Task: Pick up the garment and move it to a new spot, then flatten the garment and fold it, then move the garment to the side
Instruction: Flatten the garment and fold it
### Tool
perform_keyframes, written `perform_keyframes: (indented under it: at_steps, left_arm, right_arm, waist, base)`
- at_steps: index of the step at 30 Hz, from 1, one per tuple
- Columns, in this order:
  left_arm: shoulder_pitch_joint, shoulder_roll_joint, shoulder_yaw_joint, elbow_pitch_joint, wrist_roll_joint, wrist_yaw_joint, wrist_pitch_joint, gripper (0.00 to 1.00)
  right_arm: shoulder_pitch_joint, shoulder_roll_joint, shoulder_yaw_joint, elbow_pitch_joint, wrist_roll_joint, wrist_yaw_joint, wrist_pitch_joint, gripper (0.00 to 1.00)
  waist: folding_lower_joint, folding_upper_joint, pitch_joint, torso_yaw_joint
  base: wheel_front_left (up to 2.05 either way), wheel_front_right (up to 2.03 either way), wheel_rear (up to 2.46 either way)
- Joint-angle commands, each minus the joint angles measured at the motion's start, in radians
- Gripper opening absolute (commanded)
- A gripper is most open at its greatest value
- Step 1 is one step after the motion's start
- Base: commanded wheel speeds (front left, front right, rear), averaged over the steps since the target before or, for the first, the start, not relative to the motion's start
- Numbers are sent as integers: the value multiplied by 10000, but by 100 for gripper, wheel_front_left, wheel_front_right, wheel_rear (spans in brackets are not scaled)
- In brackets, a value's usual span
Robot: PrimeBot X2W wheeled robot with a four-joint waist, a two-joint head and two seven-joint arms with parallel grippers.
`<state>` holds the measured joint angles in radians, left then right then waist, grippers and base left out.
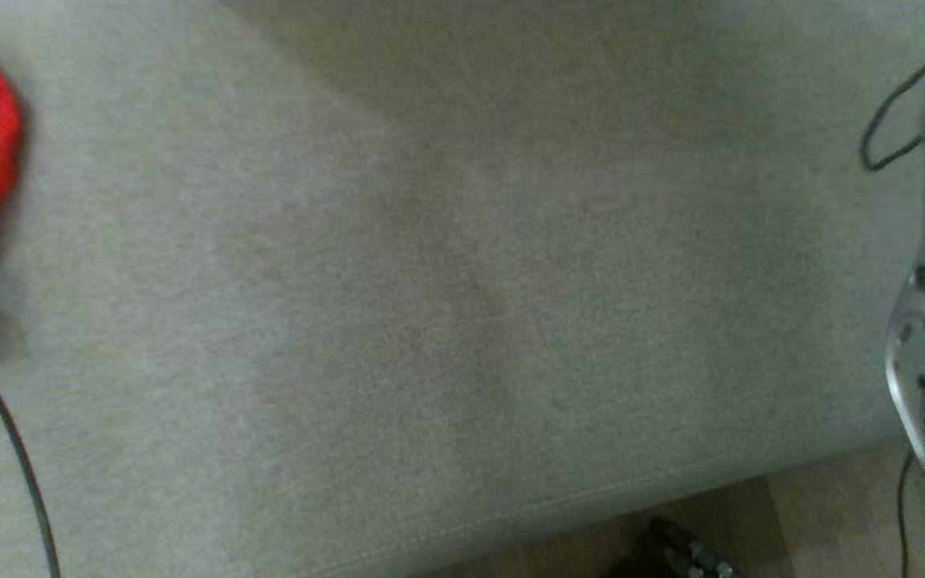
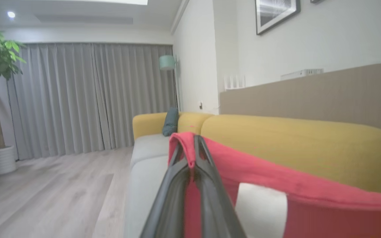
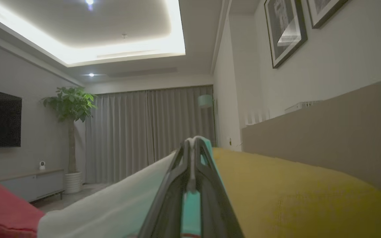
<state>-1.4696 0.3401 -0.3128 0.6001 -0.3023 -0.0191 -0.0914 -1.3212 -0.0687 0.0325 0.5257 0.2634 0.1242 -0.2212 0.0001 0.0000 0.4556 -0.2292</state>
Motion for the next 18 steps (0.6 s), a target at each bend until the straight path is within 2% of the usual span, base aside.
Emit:
perform_keyframes:
  at_steps: [1,5,8,18]
  left_arm:
    - [-25,337,112,172,-25,-82,-229,0]
    - [581,247,245,1049,-325,-168,-832,0]
    - [1063,143,332,1427,-561,-299,-1204,0]
    - [3038,-281,859,915,-1506,-749,-1680,0]
  right_arm:
    - [32,185,401,70,206,65,-139,0]
    - [793,185,1164,683,740,65,-349,0]
    - [1411,185,1423,699,1070,65,-394,0]
    - [4367,185,1367,-1709,1295,65,-404,0]
  waist:
    - [-1,0,756,-191]
    - [-1,0,1228,-123]
    - [-1,0,1417,11]
    - [-1,0,845,491]
  base:
    - [0,0,0]
    - [0,0,0]
    - [0,0,0]
    - [0,0,0]
